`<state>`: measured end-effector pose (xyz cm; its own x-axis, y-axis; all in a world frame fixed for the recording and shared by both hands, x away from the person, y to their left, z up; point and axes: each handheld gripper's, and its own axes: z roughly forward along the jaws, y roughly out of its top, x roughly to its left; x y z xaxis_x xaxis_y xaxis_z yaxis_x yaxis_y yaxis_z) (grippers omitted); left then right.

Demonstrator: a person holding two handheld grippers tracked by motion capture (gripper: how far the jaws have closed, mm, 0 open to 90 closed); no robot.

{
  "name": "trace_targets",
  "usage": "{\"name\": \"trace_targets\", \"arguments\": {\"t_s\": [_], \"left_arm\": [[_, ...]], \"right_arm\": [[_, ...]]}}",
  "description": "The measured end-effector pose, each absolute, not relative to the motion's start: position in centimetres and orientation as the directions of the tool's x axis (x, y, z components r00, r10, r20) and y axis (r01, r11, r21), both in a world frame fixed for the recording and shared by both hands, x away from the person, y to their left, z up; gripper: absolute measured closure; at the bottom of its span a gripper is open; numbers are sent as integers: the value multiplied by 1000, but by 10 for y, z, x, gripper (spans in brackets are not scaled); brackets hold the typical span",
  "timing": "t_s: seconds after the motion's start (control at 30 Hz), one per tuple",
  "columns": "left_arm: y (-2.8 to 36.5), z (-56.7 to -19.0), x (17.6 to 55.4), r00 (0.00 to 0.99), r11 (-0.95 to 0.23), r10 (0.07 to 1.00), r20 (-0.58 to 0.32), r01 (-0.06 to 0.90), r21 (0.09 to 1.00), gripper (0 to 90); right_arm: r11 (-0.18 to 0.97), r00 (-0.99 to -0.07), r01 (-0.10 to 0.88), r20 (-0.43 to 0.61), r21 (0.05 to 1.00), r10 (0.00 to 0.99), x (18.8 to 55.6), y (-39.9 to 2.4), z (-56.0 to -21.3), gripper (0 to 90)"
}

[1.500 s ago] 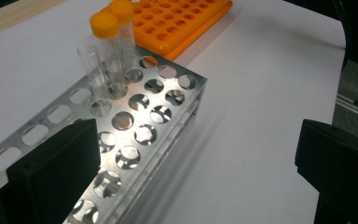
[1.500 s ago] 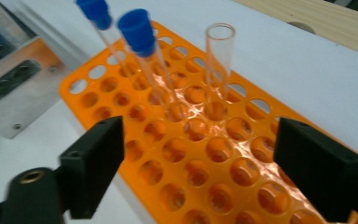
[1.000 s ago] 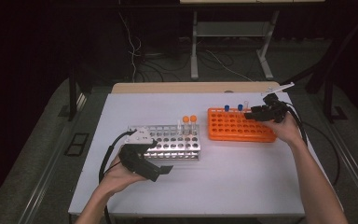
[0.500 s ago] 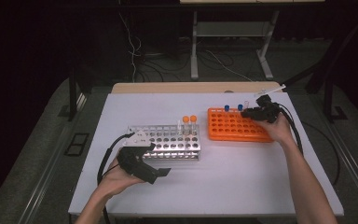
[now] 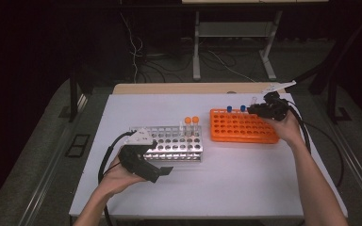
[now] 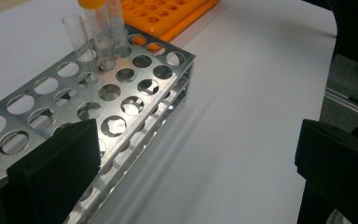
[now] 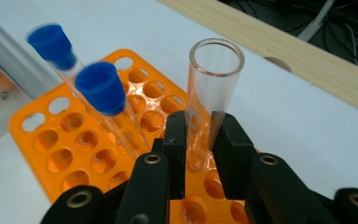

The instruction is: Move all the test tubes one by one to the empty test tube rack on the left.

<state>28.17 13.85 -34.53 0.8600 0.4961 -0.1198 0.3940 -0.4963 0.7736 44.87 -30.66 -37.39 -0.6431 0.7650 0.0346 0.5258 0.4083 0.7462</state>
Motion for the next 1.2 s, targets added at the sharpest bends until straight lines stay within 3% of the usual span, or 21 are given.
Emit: {"name": "trace_targets", "arguments": {"t_s": [0.33, 0.63, 1.2], "left_arm": [[136, -339, 287, 862, -494, 493, -117, 388, 778, 0], [133, -329, 290, 866, -495, 487, -116, 382, 780, 0], [119, -311, 296, 891, -530, 445, -92, 345, 775, 12]], "right_arm": [[404, -650, 527, 49, 748, 758, 422, -319, -342, 752], [450, -719, 475, 39, 756, 694, 383, -308, -314, 753], [602, -869, 373, 40, 706, 492, 332, -245, -308, 752]]}}
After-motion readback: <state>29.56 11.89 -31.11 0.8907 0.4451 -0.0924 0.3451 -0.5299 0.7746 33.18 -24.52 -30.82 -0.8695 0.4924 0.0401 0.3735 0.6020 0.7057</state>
